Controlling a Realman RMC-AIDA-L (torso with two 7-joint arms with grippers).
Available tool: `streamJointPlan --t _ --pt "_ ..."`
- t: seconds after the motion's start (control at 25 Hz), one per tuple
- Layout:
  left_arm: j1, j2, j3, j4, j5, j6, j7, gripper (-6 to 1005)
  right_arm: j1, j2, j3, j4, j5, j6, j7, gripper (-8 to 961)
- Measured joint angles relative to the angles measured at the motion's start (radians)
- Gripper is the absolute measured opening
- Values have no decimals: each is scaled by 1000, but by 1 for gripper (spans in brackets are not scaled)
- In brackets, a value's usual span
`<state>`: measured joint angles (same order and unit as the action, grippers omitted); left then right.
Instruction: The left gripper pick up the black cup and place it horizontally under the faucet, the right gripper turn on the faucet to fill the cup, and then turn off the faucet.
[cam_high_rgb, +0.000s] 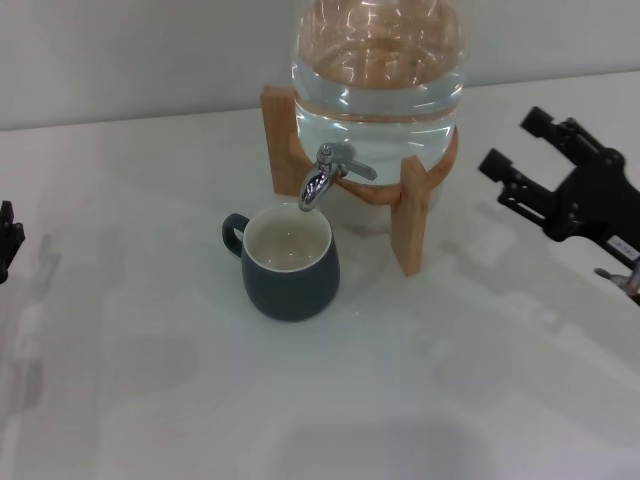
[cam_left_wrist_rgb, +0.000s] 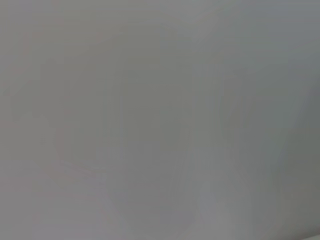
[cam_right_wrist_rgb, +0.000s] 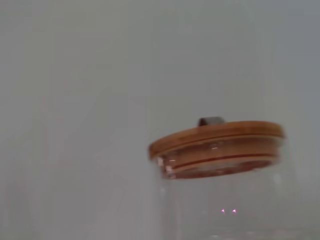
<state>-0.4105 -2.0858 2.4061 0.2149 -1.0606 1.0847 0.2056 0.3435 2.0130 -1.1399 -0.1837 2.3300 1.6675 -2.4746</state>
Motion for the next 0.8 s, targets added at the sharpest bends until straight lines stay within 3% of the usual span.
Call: streamJointPlan --t 0.8 --pt "-4 -1 1 0 2 -12 0 895 99 14 -204 -7 4 -44 87 822"
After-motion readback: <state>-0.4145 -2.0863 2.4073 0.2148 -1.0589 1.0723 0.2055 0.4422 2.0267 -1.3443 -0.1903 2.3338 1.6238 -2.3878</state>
